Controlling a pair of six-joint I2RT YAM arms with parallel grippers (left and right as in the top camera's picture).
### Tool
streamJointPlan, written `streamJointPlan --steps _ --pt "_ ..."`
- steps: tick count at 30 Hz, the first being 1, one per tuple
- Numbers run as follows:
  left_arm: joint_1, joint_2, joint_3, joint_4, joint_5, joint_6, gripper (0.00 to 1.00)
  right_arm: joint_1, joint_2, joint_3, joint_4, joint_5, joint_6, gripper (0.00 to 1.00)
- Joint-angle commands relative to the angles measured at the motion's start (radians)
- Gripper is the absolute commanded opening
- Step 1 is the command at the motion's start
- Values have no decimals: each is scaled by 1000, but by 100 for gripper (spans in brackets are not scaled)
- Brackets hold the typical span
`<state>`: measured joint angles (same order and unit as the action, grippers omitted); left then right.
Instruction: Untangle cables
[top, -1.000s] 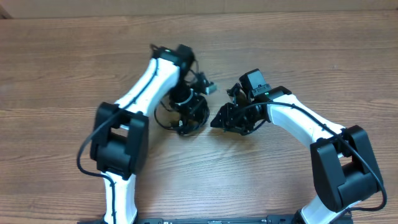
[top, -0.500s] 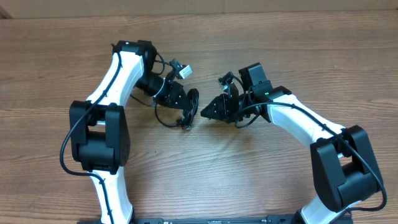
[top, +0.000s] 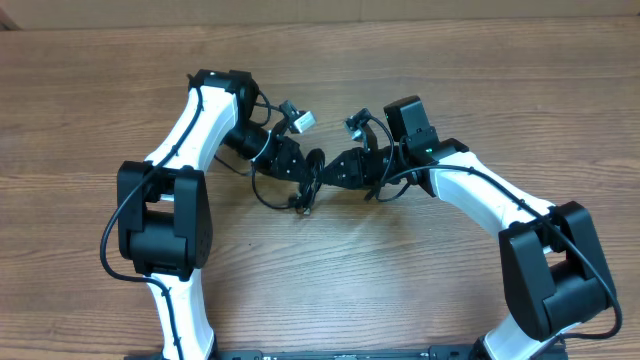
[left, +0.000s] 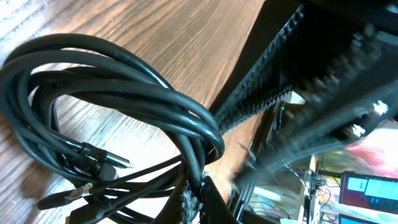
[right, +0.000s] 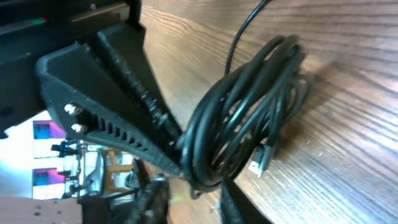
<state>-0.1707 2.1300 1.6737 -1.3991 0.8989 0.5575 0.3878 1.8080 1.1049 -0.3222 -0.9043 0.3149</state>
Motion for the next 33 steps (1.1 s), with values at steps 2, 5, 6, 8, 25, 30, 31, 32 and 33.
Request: streamJointPlan --steps 2,5,6,8,25,30,31,32,33 --pt "-8 -17 -7 -47 72 109 4 5 1 0 7 43 -13 21" --pt "-8 -17 -7 -61 80 117 4 5 1 0 7 55 -13 21" --pt "-8 -17 -7 -63 83 117 4 5 1 0 6 59 -12 18" --pt "-8 -17 -7 -66 81 117 4 5 1 0 3 84 -12 6" --pt "-8 -17 -7 -65 33 120 5 4 1 0 -193 414 -2 4" --pt "-32 -17 -26 -32 33 115 5 5 1 0 -230 414 57 4" --pt "-44 -17 -34 -24 31 116 5 5 1 0 -233 417 77 4" --pt "-47 -17 -37 -18 28 115 5 5 1 0 -233 420 81 4" --pt "-53 -17 -43 -6 24 108 4 5 1 0 -235 426 81 4"
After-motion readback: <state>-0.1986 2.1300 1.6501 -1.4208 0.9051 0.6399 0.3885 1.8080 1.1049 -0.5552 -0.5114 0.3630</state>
